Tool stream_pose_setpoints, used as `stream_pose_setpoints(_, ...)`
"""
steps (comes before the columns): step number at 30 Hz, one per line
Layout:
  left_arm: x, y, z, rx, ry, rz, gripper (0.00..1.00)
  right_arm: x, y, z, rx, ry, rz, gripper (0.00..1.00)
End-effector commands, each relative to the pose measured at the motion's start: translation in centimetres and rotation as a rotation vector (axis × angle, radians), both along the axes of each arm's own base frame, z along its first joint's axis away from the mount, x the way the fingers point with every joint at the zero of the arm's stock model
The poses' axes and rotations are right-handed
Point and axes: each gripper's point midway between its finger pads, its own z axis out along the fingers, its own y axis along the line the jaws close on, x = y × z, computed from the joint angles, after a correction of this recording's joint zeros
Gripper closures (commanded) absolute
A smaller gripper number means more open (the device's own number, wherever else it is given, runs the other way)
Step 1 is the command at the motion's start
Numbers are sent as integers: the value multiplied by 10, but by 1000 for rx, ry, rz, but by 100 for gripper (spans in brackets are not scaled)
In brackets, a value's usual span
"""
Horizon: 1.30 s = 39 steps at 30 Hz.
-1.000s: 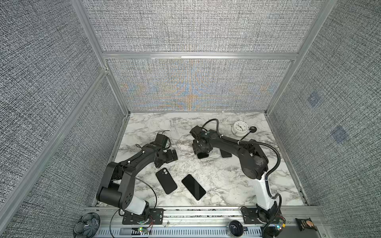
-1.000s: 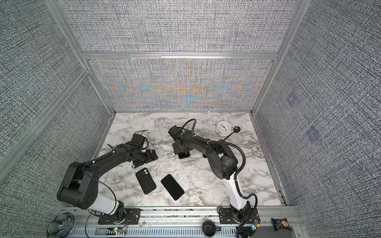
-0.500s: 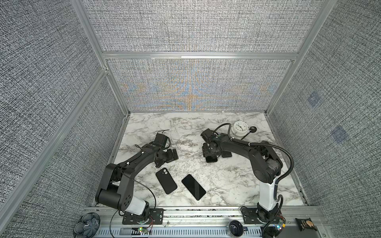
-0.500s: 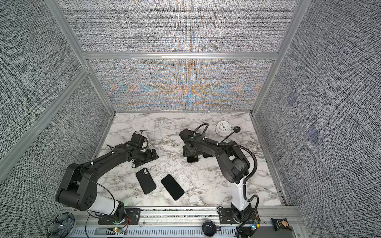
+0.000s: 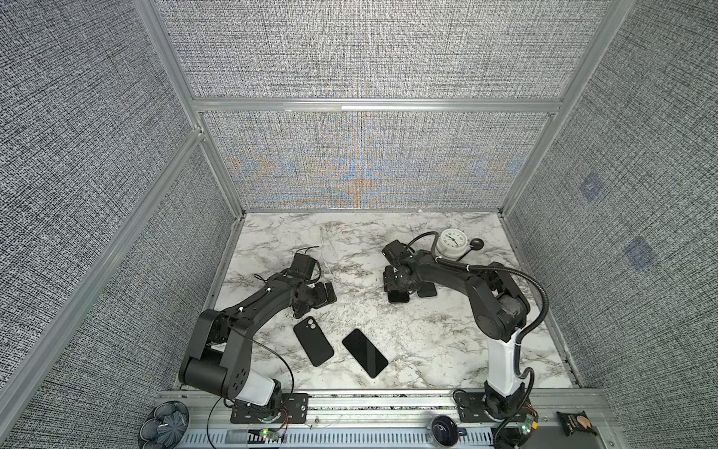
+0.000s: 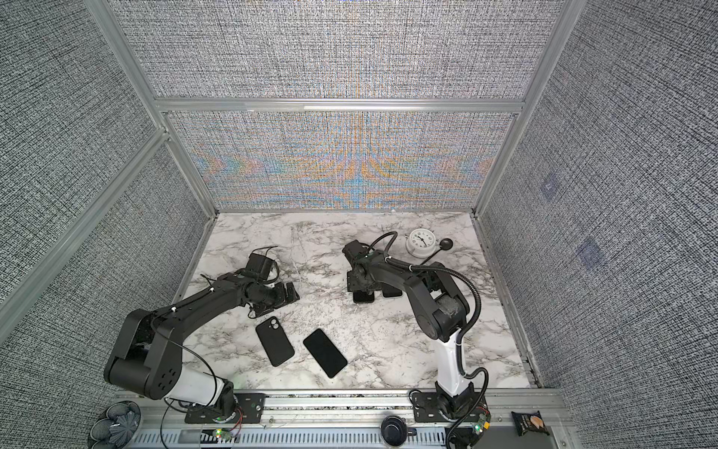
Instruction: Put the phone into the phone case
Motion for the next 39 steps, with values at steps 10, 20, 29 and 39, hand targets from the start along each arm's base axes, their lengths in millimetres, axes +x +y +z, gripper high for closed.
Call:
stream_pose_setpoints(10, 4, -3, 1, -14, -16, -7, 2, 4, 0, -1, -25, -10, 29, 30)
stream_pose_setpoints(20, 5, -4, 2, -15, -21, -10, 2, 4, 1, 1, -30, -6, 44, 21)
stream_pose_setpoints(29, 2, -6, 4, -28, -16, -25, 2, 2, -1, 14, -36, -15, 63, 10)
stream_pose_setpoints(39, -39, -8, 11, -31, 58, -29, 2, -65, 16, 58, 10, -66, 271, 10)
